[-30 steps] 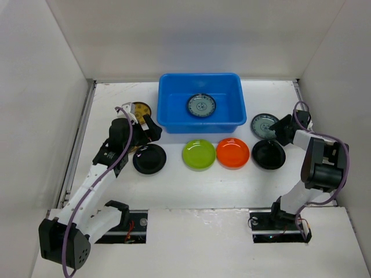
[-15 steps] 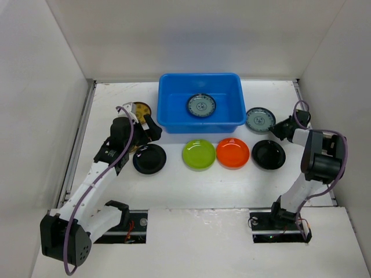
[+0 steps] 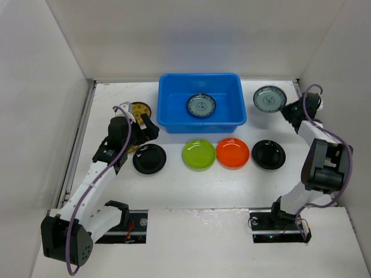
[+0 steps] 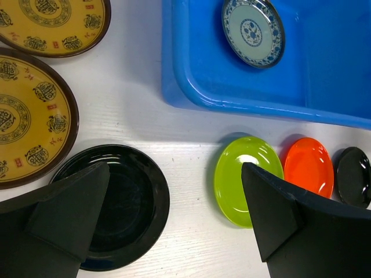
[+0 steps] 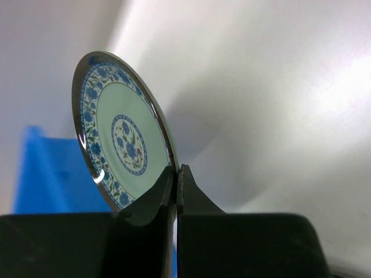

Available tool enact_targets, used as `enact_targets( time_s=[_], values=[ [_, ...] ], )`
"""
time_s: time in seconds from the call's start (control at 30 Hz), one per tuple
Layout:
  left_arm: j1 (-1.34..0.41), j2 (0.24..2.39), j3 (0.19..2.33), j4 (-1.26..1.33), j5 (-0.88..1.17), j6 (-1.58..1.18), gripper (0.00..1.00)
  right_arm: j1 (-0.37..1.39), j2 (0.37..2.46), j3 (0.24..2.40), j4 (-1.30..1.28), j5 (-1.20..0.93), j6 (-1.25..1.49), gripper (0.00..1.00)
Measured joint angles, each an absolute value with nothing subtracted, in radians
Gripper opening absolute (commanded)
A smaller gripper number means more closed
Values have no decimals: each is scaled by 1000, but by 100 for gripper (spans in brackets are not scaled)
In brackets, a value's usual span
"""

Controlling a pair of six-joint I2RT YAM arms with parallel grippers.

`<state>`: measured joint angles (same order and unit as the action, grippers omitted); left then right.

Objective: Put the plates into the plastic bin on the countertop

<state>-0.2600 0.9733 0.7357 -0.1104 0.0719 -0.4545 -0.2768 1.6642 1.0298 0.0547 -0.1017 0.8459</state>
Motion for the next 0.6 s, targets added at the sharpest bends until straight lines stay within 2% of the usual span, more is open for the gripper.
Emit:
enact_targets(
  time_s=[0.17,0.3,0.43,0.6],
  values=[
    [-260,973,736,-111,72,-455,100,-195,1589,1240,30,-45,836,0],
    [-260,973,736,-113,72,-455,100,-70,1615,1447,-7,-73,807,0],
    [-259,971,736,-117,72,-455,100,63,1753,1690,-91,-138,765,0],
    [-253,958,736,-133,71,-455,100,181,1960,1858,-229,-171,708,1]
  ],
)
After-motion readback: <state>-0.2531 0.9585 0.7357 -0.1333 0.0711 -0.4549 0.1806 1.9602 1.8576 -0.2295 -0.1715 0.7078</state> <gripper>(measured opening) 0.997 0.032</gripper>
